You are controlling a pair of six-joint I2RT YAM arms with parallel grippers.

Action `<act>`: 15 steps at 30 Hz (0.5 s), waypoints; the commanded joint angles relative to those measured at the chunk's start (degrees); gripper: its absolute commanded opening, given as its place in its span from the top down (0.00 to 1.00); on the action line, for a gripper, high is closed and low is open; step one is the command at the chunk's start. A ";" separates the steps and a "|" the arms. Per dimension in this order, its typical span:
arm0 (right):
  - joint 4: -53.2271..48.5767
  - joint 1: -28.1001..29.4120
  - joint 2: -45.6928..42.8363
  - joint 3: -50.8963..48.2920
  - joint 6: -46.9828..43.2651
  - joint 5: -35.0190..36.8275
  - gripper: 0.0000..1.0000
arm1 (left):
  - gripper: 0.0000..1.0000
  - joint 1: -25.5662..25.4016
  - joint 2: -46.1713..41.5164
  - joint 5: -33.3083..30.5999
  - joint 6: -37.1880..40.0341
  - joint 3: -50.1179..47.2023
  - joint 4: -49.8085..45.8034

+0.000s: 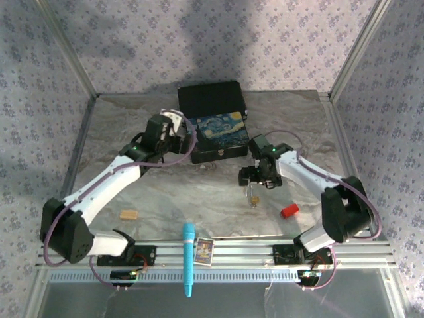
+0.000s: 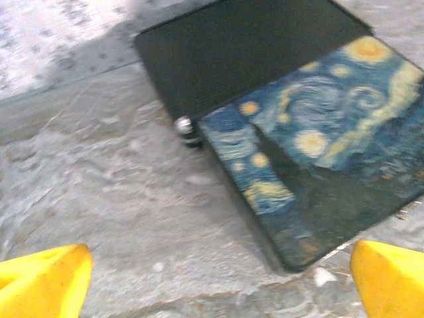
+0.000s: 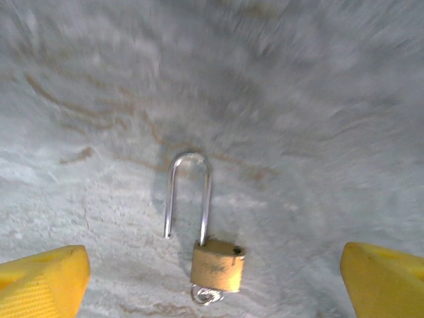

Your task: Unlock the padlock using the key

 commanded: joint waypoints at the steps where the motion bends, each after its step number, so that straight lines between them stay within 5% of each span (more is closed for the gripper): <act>1: 2.27 0.04 -5.07 1.83 -2.41 15.38 0.01 | 0.00 4.06 -3.84 -3.92 -6.47 -4.40 4.19; 4: 9.85 -0.37 -10.88 -1.46 -7.74 23.44 0.01 | 0.00 6.56 -6.11 -12.19 -7.56 -8.98 7.38; 6: 16.88 -1.53 -14.44 -4.43 -12.14 25.91 0.01 | 0.00 8.46 -7.27 -11.78 -4.33 -12.69 10.58; 11: 32.36 -8.95 -18.26 -13.40 -20.01 24.48 0.01 | 0.00 14.32 -7.54 -10.84 -2.75 -21.64 22.53; 15: 35.58 -19.06 -16.56 -15.93 -19.69 21.70 0.02 | 0.00 15.08 -4.64 -15.42 8.39 -28.50 35.65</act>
